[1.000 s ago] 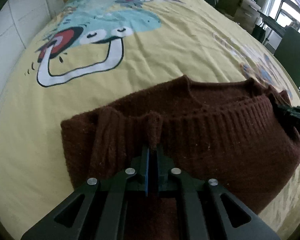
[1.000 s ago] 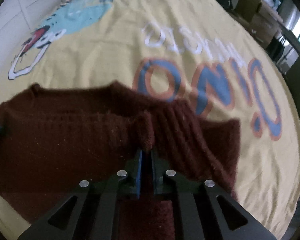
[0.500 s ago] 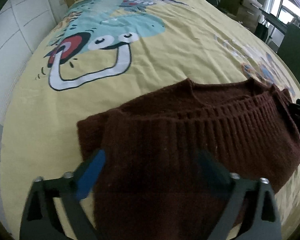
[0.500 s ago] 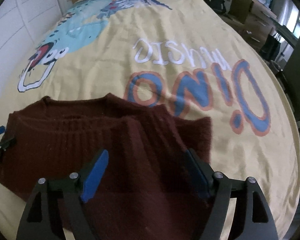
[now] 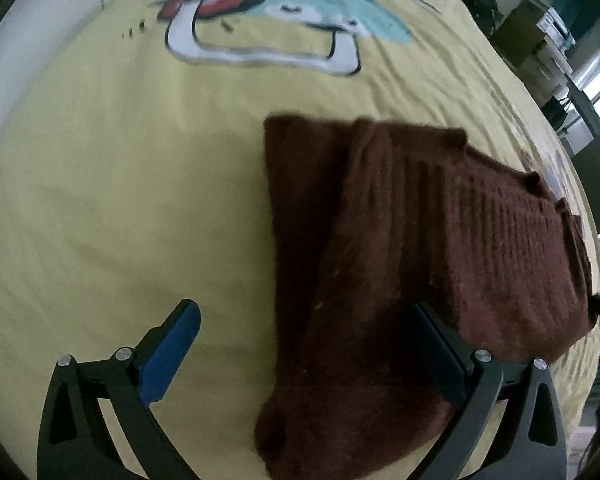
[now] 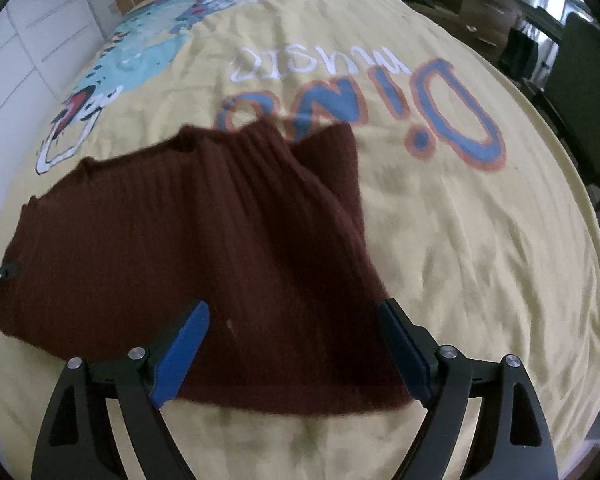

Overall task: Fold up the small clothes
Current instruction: 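Grasp the folded sweater with the left tool and lift it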

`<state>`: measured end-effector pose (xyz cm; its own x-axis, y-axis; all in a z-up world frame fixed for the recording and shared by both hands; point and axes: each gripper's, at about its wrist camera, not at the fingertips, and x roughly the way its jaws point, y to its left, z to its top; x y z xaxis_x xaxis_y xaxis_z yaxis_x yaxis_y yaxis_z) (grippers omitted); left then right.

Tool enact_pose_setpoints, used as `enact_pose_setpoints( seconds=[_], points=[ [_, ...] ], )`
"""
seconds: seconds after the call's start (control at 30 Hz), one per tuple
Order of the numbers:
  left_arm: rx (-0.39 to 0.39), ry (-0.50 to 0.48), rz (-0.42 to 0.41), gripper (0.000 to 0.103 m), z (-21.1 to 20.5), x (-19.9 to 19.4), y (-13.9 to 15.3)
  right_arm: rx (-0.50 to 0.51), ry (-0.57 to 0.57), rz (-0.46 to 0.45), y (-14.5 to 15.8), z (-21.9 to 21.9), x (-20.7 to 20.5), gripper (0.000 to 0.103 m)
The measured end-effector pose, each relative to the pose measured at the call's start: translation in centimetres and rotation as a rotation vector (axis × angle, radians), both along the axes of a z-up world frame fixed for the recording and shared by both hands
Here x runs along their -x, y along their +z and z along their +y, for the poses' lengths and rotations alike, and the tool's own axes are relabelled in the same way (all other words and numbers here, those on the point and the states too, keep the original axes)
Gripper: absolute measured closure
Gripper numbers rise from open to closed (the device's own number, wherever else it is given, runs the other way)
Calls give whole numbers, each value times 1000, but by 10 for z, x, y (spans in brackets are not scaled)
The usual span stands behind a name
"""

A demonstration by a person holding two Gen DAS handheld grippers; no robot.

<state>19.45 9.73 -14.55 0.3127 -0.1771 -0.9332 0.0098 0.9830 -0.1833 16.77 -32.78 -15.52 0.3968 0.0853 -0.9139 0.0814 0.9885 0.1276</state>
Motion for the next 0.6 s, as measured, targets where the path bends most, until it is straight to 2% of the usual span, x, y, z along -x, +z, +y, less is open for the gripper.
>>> enact_pose_setpoints(
  seconds=[0.13, 0.37, 0.4, 0.43, 0.47, 0.53, 0.6],
  points=[
    [50, 27, 50, 1, 1, -3, -15, -18, -17, 7, -3, -4, 16, 16],
    [3, -4, 34, 1, -9, 0, -23, -25, -32, 20, -5, -9, 27, 16],
    [4, -18, 39, 7, -11, 0, -21, -26, -32, 20, -4, -10, 27, 16],
    [15, -26, 43, 19, -11, -1, -21, -27, -34, 19, -4, -10, 27, 16],
    [34, -42, 51, 27, -13, -1, -18, -29, -38, 17, -3, -11, 28, 16],
    [77, -76, 65, 63, -19, -1, -12, -32, -44, 17, -2, -13, 29, 16],
    [62, -101, 78, 73, -28, -1, -7, -24, -57, 26, -2, -15, 29, 16]
  ],
)
